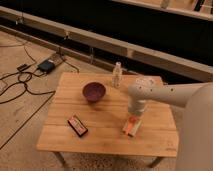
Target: Place the pepper on the white sponge
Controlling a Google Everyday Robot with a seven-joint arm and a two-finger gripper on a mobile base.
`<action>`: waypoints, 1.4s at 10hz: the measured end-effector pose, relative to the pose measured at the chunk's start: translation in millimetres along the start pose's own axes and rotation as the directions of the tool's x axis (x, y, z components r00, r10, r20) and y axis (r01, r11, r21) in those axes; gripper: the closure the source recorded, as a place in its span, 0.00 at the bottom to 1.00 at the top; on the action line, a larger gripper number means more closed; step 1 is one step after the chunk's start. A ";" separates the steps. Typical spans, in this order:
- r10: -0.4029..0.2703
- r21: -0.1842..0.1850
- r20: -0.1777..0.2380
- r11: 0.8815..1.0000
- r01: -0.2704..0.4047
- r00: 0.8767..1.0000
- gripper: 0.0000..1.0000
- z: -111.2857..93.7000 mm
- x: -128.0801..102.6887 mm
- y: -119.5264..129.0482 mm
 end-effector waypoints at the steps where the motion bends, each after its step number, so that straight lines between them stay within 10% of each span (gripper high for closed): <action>1: 0.000 0.001 0.000 1.000 0.000 1.000 0.65 0.4 -0.2 0.5; 5: 0.000 -0.002 0.001 1.000 0.000 1.000 0.23 1.2 -1.7 3.2; 14: -0.005 0.000 0.064 1.000 0.005 0.998 0.20 -10.2 -8.0 6.3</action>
